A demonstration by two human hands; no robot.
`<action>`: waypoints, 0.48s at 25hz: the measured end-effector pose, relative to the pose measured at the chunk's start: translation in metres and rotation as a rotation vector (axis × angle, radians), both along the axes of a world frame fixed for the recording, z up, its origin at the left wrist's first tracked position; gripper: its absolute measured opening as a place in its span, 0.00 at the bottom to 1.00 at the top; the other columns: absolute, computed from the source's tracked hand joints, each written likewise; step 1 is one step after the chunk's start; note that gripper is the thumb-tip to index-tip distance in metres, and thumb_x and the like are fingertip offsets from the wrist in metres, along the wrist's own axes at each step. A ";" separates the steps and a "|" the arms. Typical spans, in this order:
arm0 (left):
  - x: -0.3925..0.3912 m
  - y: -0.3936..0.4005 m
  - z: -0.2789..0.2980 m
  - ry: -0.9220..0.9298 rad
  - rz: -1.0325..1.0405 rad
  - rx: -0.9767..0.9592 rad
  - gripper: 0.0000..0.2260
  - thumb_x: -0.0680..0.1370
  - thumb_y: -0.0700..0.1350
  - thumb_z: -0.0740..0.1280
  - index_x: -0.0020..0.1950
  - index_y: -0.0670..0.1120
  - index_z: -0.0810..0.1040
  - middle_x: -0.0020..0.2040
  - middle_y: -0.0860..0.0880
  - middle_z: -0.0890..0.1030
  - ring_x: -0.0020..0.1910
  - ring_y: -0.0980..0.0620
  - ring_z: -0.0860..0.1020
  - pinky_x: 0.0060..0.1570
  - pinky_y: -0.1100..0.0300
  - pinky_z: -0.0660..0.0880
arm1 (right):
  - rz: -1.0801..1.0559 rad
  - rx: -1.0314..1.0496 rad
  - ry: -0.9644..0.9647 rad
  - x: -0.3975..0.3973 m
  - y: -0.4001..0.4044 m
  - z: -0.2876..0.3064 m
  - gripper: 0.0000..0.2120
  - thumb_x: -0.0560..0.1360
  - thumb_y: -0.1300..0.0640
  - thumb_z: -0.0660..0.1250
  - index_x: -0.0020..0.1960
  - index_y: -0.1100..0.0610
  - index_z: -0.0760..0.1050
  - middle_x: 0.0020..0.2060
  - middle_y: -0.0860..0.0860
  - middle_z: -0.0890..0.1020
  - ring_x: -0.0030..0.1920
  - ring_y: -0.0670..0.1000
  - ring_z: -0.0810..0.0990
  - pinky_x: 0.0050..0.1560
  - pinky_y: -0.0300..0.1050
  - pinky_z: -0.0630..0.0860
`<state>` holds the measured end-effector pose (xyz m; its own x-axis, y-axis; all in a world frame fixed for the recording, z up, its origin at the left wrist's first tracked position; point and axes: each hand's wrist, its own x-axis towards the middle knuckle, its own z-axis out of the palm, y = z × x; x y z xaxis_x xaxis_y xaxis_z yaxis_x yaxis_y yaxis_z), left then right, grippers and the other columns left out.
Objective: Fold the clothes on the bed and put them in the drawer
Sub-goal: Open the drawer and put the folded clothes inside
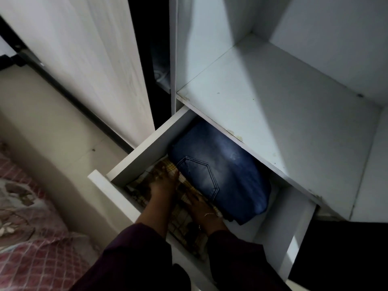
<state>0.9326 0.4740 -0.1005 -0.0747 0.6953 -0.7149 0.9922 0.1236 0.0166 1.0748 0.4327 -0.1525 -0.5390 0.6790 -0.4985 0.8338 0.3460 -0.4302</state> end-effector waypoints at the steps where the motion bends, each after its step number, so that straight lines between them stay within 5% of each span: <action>1: 0.002 0.000 0.016 -0.022 0.005 0.082 0.26 0.80 0.50 0.58 0.77 0.49 0.54 0.75 0.40 0.57 0.72 0.39 0.61 0.65 0.45 0.65 | 0.031 0.025 -0.015 -0.001 -0.001 0.007 0.33 0.77 0.60 0.64 0.77 0.53 0.51 0.76 0.53 0.51 0.75 0.54 0.52 0.74 0.45 0.54; 4: 0.001 -0.006 0.055 0.004 0.030 0.372 0.16 0.78 0.46 0.60 0.65 0.45 0.71 0.63 0.44 0.75 0.62 0.44 0.74 0.57 0.53 0.71 | 0.002 0.057 -0.010 0.001 0.000 0.042 0.23 0.81 0.58 0.56 0.75 0.58 0.58 0.74 0.55 0.59 0.73 0.54 0.60 0.71 0.42 0.57; 8: 0.001 -0.048 0.091 -0.066 0.056 0.597 0.16 0.77 0.44 0.61 0.64 0.46 0.73 0.63 0.45 0.75 0.61 0.44 0.73 0.58 0.52 0.71 | 0.017 0.211 -0.044 0.013 -0.014 0.098 0.16 0.79 0.60 0.57 0.66 0.61 0.70 0.65 0.57 0.70 0.61 0.56 0.73 0.58 0.45 0.71; 12: 0.018 -0.125 0.129 -0.063 0.056 0.794 0.17 0.78 0.45 0.62 0.67 0.47 0.72 0.68 0.46 0.72 0.65 0.46 0.71 0.62 0.53 0.69 | 0.030 0.421 0.001 0.029 -0.054 0.157 0.13 0.79 0.60 0.56 0.62 0.61 0.71 0.62 0.57 0.71 0.57 0.58 0.75 0.53 0.47 0.73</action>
<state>0.9508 0.3491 0.0281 -0.1007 0.9949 -0.0113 0.9790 0.1011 0.1768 1.1038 0.3790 0.0045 -0.5625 0.8069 -0.1802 0.8199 0.5164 -0.2471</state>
